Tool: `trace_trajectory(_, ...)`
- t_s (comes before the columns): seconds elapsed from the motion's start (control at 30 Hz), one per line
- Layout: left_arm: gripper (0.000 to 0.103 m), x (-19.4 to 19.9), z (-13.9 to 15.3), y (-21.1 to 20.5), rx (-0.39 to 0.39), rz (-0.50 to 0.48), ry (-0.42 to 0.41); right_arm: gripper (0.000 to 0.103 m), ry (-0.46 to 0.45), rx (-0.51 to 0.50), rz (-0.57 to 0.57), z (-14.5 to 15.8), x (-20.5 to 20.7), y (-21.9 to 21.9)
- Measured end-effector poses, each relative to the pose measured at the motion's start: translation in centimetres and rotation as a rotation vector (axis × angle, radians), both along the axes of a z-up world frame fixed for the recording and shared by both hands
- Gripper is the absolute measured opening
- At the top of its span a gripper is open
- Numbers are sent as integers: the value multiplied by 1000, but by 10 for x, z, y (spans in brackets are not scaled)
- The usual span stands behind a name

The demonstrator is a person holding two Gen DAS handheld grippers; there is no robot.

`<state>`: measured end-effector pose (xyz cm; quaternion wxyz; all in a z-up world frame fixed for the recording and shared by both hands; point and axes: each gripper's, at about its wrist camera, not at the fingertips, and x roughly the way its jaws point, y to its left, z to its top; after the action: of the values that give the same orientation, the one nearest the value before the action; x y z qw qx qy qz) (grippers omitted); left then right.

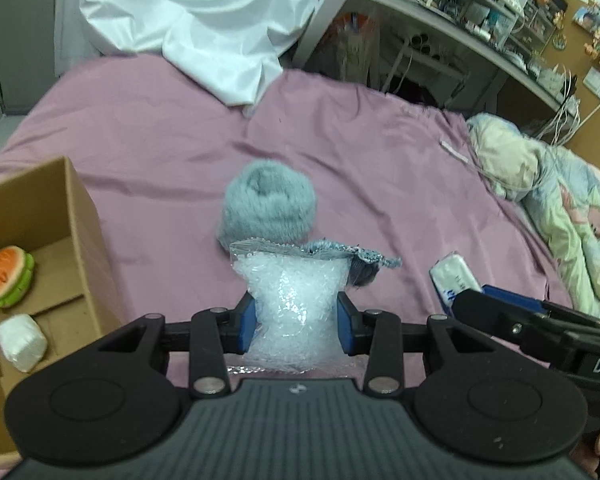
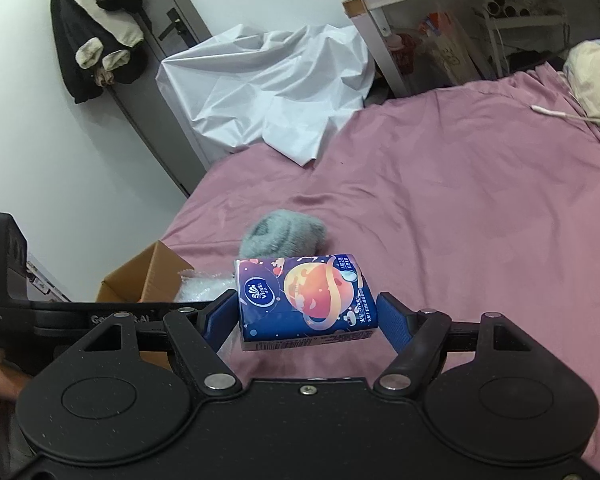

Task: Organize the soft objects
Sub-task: 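Lift and carry the bubble-wrap bag and tissue pack over the box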

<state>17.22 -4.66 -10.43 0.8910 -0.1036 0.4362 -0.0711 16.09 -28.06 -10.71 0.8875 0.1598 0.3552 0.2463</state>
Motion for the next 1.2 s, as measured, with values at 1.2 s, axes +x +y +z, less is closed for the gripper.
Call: trace_trajectory(1.2, 39, -62, 27, 146, -45, 279, -132, 72, -126, -42, 130, 41, -7, 104)
